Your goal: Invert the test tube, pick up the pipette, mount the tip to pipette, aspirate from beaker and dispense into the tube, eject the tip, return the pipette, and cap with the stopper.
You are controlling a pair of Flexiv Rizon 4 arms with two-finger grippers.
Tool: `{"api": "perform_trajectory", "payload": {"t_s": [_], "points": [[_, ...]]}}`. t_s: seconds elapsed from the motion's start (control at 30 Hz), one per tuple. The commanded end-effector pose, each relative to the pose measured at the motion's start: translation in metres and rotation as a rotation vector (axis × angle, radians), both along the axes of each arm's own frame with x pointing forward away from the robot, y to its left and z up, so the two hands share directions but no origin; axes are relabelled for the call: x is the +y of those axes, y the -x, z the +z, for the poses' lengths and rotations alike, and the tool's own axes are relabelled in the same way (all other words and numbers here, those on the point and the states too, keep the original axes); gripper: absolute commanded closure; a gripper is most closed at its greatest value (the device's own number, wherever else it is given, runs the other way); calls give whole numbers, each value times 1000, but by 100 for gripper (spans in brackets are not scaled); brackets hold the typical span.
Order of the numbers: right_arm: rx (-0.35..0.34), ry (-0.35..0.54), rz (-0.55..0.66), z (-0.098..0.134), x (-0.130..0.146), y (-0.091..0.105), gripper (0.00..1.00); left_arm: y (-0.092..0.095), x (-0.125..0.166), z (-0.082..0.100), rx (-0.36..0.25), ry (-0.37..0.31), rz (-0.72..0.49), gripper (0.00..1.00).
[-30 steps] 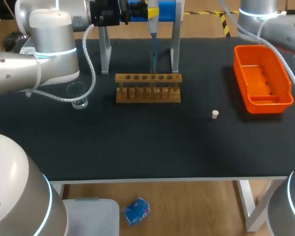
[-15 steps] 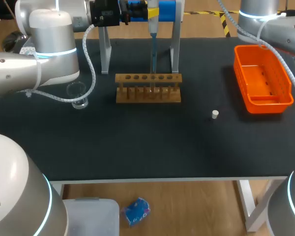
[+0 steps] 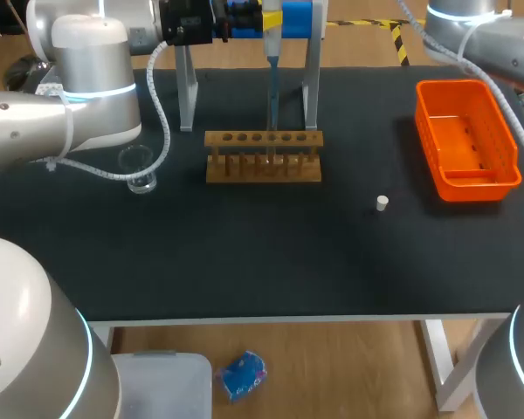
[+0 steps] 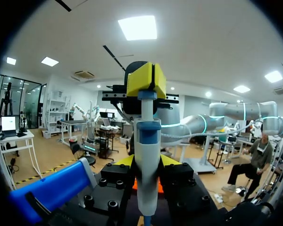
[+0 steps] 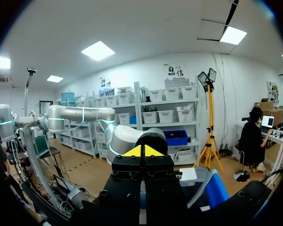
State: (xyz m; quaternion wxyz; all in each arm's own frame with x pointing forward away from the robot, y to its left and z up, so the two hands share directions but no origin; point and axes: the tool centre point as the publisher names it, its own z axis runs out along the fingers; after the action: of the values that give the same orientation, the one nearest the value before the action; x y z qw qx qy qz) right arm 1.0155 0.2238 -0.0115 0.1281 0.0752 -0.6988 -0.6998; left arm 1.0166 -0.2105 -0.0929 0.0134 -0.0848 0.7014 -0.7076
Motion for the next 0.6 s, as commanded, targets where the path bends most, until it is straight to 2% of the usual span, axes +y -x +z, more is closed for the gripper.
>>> {"api": "perform_trajectory", "payload": {"t_s": [0.03,0.5,0.53,0.57,0.6], "points": [[-9,6,2,5,-2,-1,100,1,0,2,1,-3,3,100],[-48,35,-8,24,-15,1,100,1,0,2,1,-3,3,100],[-48,41,-9,26,-17,1,96,1,0,2,1,-3,3,100],[-48,47,-8,27,-20,2,57,1,0,2,1,-3,3,100],[-53,58,-9,29,-23,3,0,1,0,2,1,-3,3,100]]}}
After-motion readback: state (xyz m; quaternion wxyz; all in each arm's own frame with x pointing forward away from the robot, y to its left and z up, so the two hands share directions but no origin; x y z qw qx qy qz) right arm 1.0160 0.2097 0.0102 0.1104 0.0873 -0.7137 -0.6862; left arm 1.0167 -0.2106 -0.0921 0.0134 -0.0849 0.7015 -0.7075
